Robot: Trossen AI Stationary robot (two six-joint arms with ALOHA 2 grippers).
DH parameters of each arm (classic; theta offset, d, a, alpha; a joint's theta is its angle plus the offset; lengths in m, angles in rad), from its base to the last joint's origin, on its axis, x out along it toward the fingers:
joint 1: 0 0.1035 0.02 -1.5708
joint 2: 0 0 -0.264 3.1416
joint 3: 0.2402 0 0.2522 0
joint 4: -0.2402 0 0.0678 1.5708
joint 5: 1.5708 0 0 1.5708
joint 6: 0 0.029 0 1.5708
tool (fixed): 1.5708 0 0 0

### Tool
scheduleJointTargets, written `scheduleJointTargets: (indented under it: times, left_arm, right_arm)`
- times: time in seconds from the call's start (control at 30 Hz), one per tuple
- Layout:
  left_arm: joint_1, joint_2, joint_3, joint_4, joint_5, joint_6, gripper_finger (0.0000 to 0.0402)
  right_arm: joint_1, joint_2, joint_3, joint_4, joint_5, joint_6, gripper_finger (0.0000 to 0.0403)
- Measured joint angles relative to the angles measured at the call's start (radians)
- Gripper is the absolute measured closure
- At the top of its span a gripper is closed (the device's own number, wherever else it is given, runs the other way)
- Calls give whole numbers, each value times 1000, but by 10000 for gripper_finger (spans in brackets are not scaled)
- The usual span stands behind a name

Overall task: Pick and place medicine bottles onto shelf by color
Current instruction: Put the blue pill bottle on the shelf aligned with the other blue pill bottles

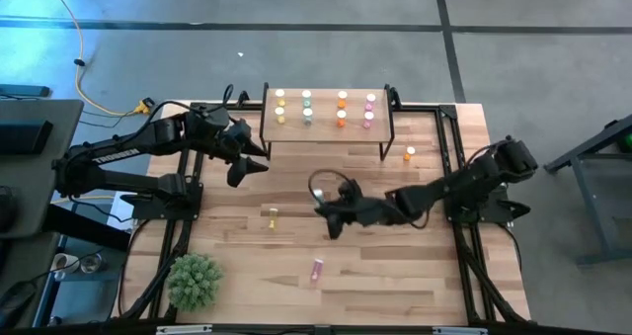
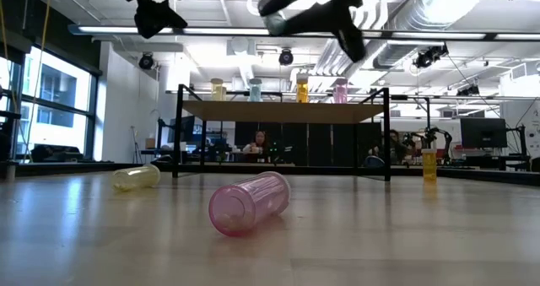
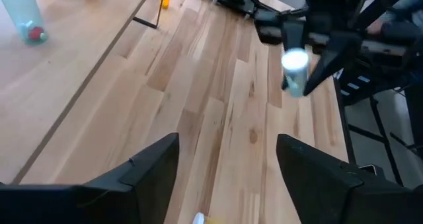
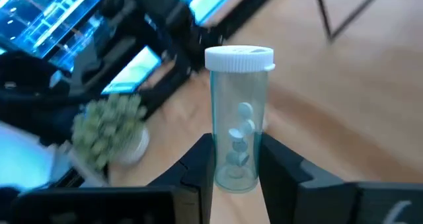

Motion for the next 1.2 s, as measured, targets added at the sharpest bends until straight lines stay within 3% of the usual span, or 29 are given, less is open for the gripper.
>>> scheduleJointTargets:
  times: [0.17, 0.6, 0.93, 1.07, 1.2]
  left_arm:
    - [-6, 0, 0, 45, 7, 0, 141]
    - [-50, 18, 0, 374, 14, 45, 144]
    - [-77, 88, 0, 606, -31, 63, 144]
    - [-77, 116, 0, 652, -106, 54, 144]
    - [-77, 139, 0, 701, -114, 54, 144]
  right_arm:
    - [-77, 0, 74, 0, 0, -133, 320]
    - [-193, 0, 268, -2, -21, -417, 318]
    - [-274, 0, 399, -63, -170, -617, 318]
    - [-297, 0, 412, -69, -204, -650, 318]
    - [-323, 0, 412, -93, -220, -649, 318]
